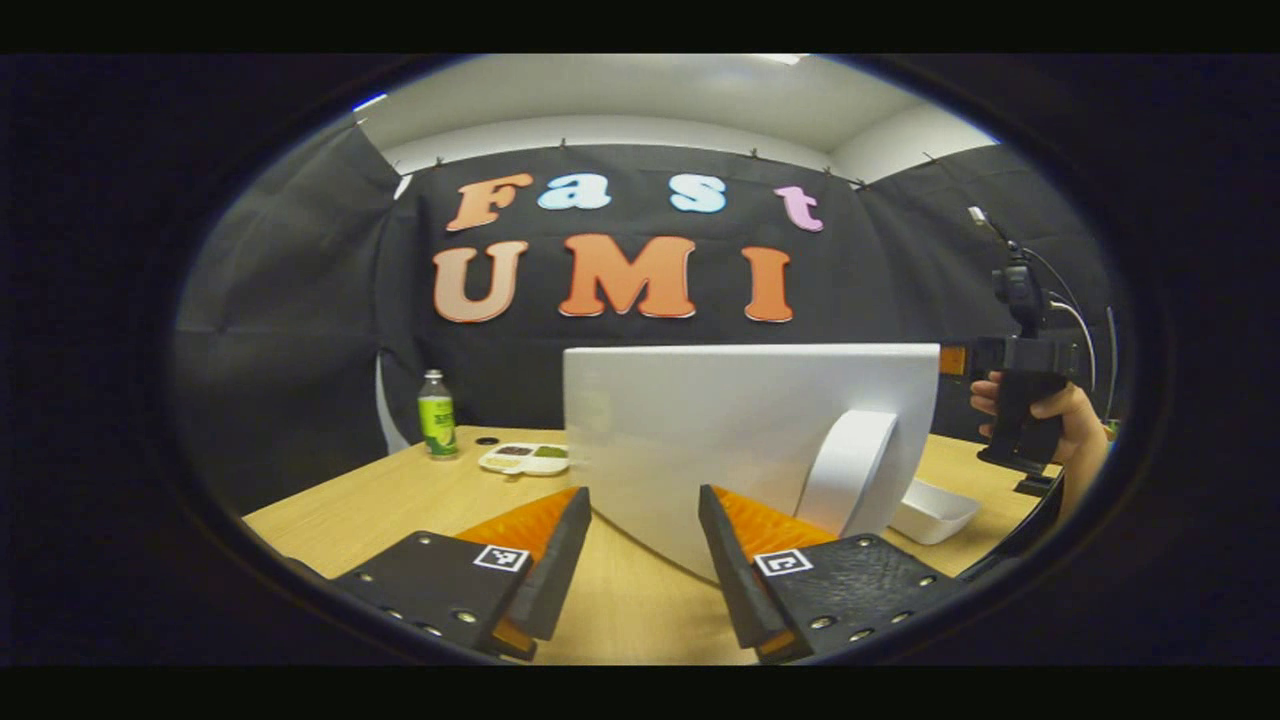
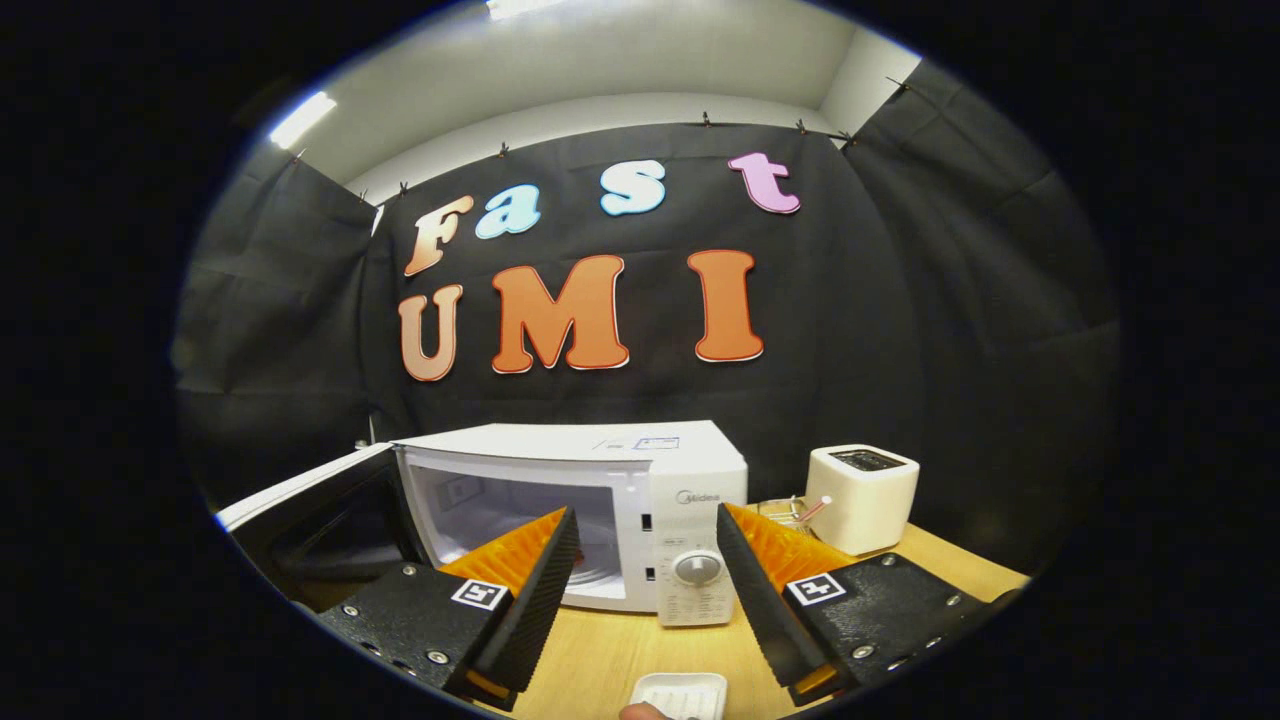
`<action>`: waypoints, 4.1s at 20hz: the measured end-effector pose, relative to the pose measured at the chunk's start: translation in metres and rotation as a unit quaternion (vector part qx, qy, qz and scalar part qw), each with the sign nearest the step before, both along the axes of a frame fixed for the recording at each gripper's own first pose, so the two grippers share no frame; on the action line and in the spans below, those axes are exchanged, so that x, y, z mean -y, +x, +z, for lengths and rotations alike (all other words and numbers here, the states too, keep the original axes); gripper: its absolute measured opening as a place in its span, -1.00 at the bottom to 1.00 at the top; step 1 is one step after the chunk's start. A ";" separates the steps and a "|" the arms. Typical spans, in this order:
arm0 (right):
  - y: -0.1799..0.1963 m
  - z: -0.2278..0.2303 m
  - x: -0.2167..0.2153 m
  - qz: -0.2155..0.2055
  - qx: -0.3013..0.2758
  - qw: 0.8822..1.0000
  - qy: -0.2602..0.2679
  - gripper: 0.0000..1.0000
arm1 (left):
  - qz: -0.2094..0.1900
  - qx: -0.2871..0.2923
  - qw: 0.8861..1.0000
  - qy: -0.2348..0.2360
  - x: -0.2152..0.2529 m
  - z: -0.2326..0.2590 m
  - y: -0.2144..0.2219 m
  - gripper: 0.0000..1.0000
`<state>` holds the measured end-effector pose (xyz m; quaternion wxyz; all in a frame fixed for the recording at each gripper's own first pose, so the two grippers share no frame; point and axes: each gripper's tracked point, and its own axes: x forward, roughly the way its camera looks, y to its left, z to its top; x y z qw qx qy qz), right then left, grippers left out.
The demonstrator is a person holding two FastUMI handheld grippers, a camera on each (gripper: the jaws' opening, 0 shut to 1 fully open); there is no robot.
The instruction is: Open the microwave oven with the left hand, put the food in, and close the microwave oven.
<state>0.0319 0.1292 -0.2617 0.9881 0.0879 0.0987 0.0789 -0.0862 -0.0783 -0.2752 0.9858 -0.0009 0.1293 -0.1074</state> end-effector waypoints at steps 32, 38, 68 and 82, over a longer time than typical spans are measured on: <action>-0.025 -0.015 0.148 -0.072 -0.014 0.997 -0.024 0.72 | -0.029 -0.065 0.997 -0.001 0.190 -0.088 0.173 -0.63; -0.023 -0.014 0.135 -0.064 -0.018 0.998 -0.015 0.72 | -0.028 -0.046 0.999 0.008 0.190 -0.089 0.175 -0.64; 0.009 0.147 0.114 -0.032 0.082 0.994 0.064 0.87 | 0.115 0.075 0.989 0.051 -0.082 0.228 0.103 0.43; 0.019 0.153 0.081 0.000 0.050 0.998 0.023 0.76 | 0.120 0.090 0.987 0.061 -0.095 0.269 0.084 0.58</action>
